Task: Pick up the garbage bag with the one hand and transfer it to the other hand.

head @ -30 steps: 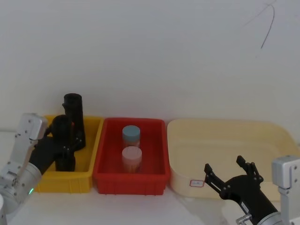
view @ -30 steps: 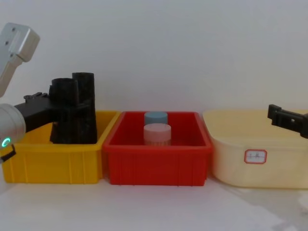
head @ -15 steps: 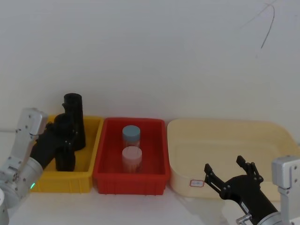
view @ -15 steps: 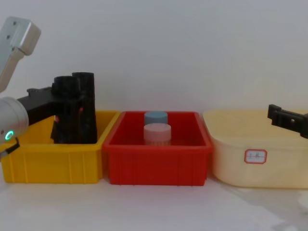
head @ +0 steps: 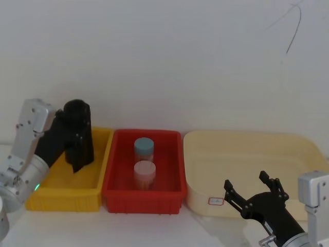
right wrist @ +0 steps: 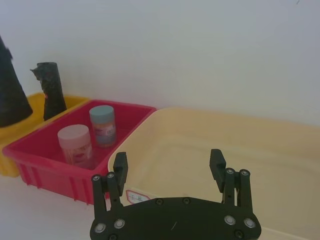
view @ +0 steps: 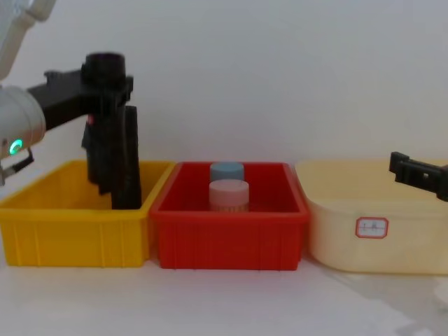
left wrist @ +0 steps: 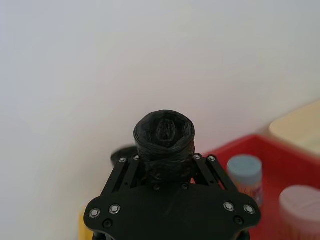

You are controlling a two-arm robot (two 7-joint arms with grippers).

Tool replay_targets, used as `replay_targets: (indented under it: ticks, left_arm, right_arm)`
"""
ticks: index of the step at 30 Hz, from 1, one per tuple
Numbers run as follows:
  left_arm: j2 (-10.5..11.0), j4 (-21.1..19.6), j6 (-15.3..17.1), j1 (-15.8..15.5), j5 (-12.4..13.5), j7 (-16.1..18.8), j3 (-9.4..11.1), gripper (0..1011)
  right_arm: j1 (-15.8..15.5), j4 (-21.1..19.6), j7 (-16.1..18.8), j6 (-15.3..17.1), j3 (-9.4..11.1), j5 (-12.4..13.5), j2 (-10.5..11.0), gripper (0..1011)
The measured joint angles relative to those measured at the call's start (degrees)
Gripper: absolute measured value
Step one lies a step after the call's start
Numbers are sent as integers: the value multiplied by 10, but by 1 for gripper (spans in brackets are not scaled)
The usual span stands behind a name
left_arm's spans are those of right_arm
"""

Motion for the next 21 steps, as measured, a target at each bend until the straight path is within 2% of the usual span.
replay_targets:
  ticks: [11, 21]
  left_arm:
    - [3, -58, -13, -2, -5, -34, 7, 357]
    - [-5, -87, -15, -10, -38, -91, 19, 357]
  right_arm:
    - [0, 0, 0, 0, 0, 0, 0, 1000]
    - [0, 0, 0, 0, 0, 0, 0, 1000]
